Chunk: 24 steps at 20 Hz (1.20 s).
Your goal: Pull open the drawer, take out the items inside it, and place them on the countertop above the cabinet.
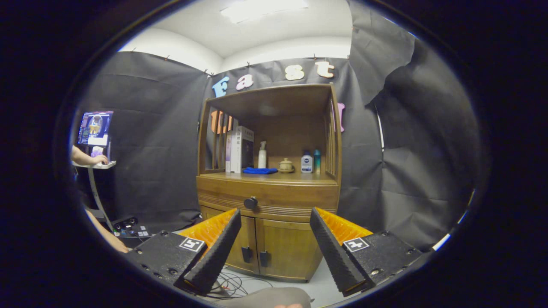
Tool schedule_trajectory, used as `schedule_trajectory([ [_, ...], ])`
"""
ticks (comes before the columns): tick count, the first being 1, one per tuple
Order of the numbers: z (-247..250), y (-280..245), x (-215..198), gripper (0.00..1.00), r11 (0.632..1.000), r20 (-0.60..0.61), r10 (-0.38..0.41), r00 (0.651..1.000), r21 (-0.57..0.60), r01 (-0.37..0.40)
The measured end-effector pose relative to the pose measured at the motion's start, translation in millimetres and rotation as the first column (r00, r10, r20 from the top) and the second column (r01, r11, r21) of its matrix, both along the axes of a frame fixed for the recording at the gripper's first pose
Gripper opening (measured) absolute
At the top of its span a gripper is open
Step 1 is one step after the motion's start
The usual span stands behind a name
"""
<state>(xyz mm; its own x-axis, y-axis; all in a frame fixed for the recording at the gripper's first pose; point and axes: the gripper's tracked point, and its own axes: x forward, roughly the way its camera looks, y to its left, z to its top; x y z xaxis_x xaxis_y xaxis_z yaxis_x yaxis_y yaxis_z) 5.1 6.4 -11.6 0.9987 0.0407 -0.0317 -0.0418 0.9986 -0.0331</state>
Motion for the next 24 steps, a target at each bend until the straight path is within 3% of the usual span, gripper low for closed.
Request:
schedule_trajectory([
  [14,-12.0,-5.3,11.2,1.0,0.999,-0.026,-0.044,0.999,0.011,0.044],
  [21,-6.4,6.3,75.8,1.0,0.996,-0.017,-0.091,0.996,-0.006,0.091],
  [24,-10.7,29.8,110.4,1.0,0.997,-0.025,-0.078,0.997,-0.018,0.077],
])
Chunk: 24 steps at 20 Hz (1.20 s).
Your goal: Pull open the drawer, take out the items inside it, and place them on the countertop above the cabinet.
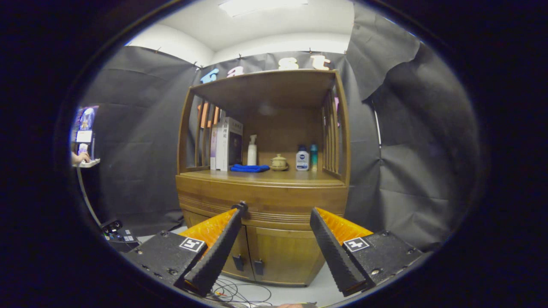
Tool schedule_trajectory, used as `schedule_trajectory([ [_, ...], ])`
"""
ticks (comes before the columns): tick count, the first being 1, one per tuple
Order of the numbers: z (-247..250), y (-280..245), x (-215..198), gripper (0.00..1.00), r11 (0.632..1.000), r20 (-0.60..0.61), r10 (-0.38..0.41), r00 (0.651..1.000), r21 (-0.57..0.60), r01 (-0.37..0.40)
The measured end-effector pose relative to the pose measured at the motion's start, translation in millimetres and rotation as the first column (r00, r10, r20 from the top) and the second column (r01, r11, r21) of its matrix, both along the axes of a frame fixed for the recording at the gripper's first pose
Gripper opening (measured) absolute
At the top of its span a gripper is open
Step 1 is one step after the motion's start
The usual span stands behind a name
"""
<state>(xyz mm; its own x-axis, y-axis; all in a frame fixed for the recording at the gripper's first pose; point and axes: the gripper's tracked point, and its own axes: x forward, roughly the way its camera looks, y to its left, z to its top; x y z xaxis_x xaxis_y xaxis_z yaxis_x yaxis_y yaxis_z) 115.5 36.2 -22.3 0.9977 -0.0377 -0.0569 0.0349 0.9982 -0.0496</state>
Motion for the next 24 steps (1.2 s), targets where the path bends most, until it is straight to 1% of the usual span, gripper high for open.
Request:
schedule_trajectory([
  [5,-11.6,37.6,67.2,1.0,1.0,-0.018,0.008,1.0,0.0,-0.008],
  [9,-29.5,63.6,117.3,1.0,0.997,-0.048,0.027,0.998,-0.068,-0.03],
  [12,-48.0,75.0,142.1,1.0,0.993,-0.087,0.021,0.996,-0.11,-0.03],
  [15,-67.4,80.5,160.0,1.0,0.996,-0.133,0.001,0.991,-0.086,-0.012],
  [16,-71.2,77.7,165.5,1.0,0.996,-0.145,-0.016,0.989,-0.09,0.003],
  [19,-80.0,77.1,175.4,1.0,0.996,-0.16,-0.034,0.987,-0.09,0.02],
  [20,-82.2,76.4,178.7,0.98,0.995,-0.166,-0.037,0.985,-0.094,0.021],
  [22,-84.4,77.6,183.1,0.91,0.995,-0.182,-0.032,0.983,-0.102,0.013],
  [23,-83.5,75.8,184.5,0.85,0.994,-0.183,-0.036,0.983,-0.104,0.017],
  [24,-83.0,74.4,185.2,0.81,0.994,-0.185,-0.047,0.982,-0.104,0.028],
])
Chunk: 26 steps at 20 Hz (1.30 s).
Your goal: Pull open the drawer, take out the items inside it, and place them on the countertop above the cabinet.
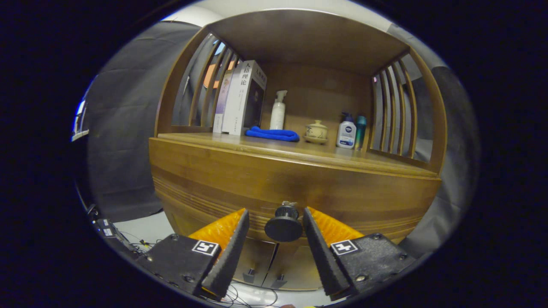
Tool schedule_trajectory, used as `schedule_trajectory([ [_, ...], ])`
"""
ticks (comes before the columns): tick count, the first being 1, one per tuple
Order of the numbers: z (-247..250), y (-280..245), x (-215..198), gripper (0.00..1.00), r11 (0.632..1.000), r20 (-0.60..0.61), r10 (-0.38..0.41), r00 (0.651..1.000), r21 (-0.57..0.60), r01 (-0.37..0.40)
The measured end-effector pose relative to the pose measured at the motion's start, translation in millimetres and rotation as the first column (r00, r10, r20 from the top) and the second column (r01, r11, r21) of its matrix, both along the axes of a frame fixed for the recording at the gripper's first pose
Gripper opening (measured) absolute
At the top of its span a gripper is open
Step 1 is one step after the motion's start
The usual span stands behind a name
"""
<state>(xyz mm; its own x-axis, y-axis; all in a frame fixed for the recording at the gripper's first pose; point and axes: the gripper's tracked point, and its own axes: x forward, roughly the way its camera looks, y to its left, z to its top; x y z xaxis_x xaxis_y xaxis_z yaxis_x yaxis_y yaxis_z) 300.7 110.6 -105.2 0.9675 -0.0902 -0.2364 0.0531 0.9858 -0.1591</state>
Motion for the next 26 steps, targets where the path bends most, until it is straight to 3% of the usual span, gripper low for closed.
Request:
schedule_trajectory([
  [3,0.1,-5.7,4.6,0.57,0.999,0.0,-0.028,1.0,0.022,0.028],
  [7,-0.8,-6.9,6.1,0.44,0.999,-0.011,-0.036,0.999,0.036,0.036],
  [9,-0.2,-7.9,5.4,0.43,0.998,-0.016,-0.066,0.998,0.018,0.066],
  [20,-0.9,-3.9,1.1,0.35,0.997,-0.068,-0.07,0.995,0.031,0.072],
  [26,-2.1,4.5,-36.5,0.35,0.997,-0.052,-0.067,0.996,0.038,0.069],
])
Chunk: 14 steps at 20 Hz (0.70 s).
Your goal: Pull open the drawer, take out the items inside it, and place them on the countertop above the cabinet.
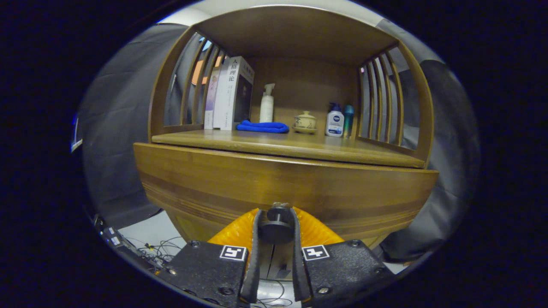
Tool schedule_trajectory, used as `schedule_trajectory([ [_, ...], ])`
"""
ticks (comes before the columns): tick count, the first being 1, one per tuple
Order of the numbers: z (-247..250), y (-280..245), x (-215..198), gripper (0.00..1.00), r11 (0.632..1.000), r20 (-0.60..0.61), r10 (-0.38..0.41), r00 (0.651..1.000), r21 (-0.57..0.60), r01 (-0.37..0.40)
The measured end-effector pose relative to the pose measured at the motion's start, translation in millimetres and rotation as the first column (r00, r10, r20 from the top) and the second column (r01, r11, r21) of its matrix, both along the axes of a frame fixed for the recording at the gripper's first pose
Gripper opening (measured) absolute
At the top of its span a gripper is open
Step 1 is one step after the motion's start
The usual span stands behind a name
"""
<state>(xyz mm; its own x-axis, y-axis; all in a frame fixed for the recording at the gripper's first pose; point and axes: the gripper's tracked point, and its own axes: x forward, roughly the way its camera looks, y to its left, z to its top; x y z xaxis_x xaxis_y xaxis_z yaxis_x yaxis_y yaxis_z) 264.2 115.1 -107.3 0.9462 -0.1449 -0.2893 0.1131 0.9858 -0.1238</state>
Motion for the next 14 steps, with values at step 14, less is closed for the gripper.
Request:
schedule_trajectory([
  [14,2.9,20.4,-102.8,0.34,0.997,0.037,0.034,0.999,0.064,-0.036],
])
